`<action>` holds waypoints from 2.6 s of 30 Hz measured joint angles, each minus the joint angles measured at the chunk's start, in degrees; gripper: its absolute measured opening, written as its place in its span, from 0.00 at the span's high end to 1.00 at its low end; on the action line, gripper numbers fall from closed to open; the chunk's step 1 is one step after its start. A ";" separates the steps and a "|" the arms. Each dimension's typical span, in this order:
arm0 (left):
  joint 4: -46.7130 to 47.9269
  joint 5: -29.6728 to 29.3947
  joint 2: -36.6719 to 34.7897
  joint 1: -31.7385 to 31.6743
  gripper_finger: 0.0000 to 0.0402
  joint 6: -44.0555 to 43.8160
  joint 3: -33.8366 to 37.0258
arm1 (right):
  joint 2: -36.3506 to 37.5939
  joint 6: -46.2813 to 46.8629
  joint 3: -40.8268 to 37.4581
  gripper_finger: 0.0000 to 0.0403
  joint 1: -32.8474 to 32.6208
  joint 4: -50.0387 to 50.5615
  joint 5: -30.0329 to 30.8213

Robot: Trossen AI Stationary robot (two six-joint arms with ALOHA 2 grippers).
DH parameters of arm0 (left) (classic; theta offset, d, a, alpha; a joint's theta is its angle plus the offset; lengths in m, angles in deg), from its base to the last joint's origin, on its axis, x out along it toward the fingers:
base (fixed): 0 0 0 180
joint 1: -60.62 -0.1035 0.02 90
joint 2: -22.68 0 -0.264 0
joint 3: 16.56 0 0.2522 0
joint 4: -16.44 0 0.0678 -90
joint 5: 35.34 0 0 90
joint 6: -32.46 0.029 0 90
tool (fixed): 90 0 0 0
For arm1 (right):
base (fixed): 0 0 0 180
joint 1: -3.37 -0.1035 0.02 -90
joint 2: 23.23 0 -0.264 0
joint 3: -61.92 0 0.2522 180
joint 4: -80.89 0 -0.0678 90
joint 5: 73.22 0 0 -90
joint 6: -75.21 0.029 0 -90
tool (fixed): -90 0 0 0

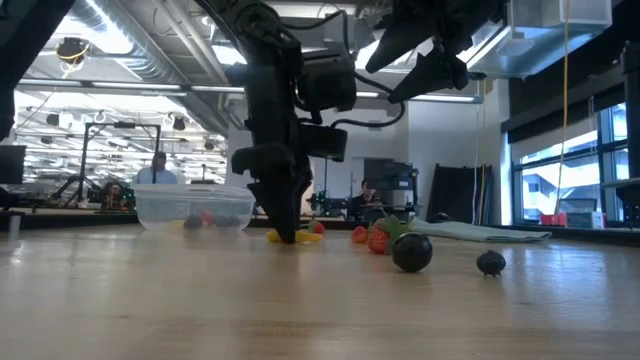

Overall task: Pick and placing Produce into tupperware
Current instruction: Put the yellow corn into the transparent bin

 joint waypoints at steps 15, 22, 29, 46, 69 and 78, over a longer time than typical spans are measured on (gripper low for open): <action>0.58 0.05 0.07 0.03 0.95 1.67 0.00 | -0.02 0.02 0.00 0.16 0.00 -0.07 -0.02; 1.27 -0.84 -0.34 0.05 0.97 1.71 0.07 | -0.02 0.00 0.00 0.16 0.00 -0.08 -0.02; 9.04 -4.91 -4.30 -2.13 0.99 1.71 0.26 | -0.02 -0.02 0.00 0.16 0.00 -0.03 0.02; 23.95 -13.15 -18.60 -17.97 0.99 -15.34 0.15 | -0.02 -0.02 -0.01 0.16 0.00 -0.37 0.02; 14.79 -10.94 -20.31 -25.25 0.96 -23.04 14.46 | -0.02 -0.39 -0.02 0.16 0.02 -0.26 0.11; 12.92 -11.13 -20.31 -25.28 0.95 -22.09 15.58 | -0.02 -0.31 -0.01 0.16 0.02 -0.28 0.13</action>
